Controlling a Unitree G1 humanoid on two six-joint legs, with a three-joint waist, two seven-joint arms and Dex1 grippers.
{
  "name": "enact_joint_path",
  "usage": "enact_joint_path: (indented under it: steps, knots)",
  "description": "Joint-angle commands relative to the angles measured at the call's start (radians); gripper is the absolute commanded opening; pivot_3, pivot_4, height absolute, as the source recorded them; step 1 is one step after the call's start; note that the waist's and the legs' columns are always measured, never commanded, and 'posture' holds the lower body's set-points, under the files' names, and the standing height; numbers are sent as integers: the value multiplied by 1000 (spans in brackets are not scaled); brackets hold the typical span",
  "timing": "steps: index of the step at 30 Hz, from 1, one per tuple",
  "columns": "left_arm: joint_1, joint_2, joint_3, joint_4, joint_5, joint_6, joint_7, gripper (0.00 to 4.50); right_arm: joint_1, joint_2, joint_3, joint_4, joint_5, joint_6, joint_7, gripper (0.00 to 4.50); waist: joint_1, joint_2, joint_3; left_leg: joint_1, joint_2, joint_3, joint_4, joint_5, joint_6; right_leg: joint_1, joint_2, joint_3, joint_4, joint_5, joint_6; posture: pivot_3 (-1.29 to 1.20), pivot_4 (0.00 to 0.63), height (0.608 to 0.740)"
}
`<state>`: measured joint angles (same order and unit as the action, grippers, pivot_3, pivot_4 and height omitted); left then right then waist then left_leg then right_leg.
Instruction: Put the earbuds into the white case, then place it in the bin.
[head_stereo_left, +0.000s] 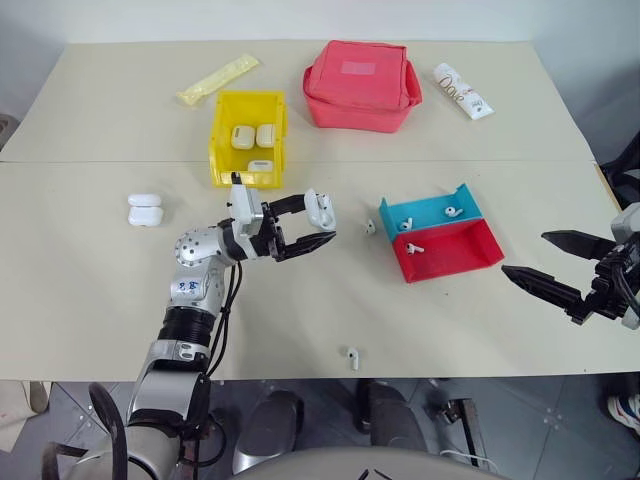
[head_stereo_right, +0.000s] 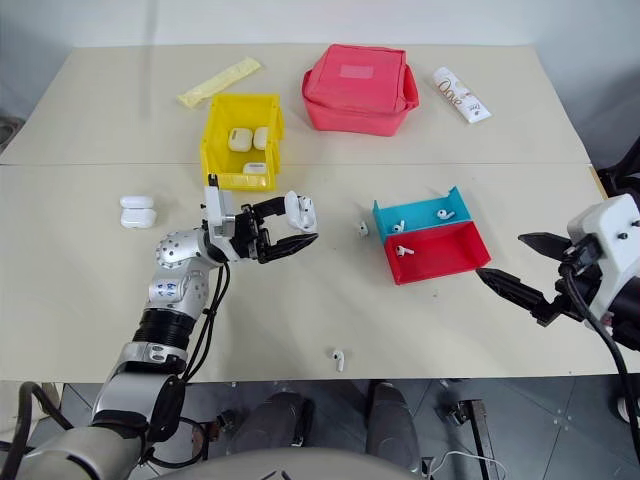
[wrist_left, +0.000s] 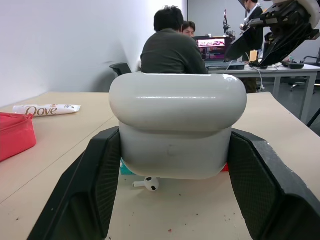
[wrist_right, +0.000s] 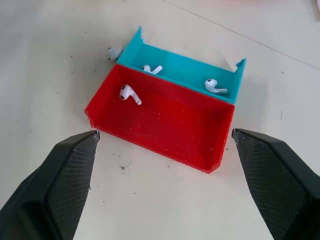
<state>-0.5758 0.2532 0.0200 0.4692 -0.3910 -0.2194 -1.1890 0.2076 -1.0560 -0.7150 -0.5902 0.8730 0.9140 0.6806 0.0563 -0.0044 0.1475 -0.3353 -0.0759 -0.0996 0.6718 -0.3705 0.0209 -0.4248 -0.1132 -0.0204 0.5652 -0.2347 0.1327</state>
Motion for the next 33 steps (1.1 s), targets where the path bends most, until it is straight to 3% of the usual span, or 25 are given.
enact_joint_path:
  steps: [1,4,7,15,17,26,33]
  knots:
    - [0,14,10,-51,-12,-4,1,2787,-97,-58,53,13,-51,-16,-24,4445,-1,0,0,0,0,0,0,0,0,0,0,0,0,0,0,0,150,740]
    - [7,20,15,-63,-12,-4,8,2787,-207,-106,166,68,-52,52,-36,4445,-3,0,0,0,0,0,0,0,0,0,0,0,0,0,0,0,150,740]
    - [22,17,12,-87,-13,2,20,2787,-378,-151,335,137,-71,75,-5,3641,-5,1,0,0,1,0,-1,0,0,0,0,0,-1,0,0,0,150,740]
    - [54,10,2,-137,-17,11,40,2787,-767,-134,713,319,-222,126,66,3641,-5,1,1,-1,0,-1,0,0,0,-1,-1,-1,-2,0,0,0,150,740]
    - [64,4,-6,-159,-20,18,41,2787,-868,-112,814,391,-290,124,96,3072,-7,1,1,-1,0,0,-1,0,0,-1,-1,-1,-2,0,0,0,150,740]
    - [112,6,-38,-248,-40,52,3,2787,-1142,-6,1107,616,-535,87,267,3072,-14,1,1,-1,0,0,-1,0,-1,-2,0,0,-1,0,0,0,150,740]
    - [133,-5,-40,-272,-39,55,19,2787,-1252,98,1216,812,-689,29,356,3072,-19,1,1,-2,0,0,-2,0,-1,-3,0,0,-1,0,0,0,150,740]
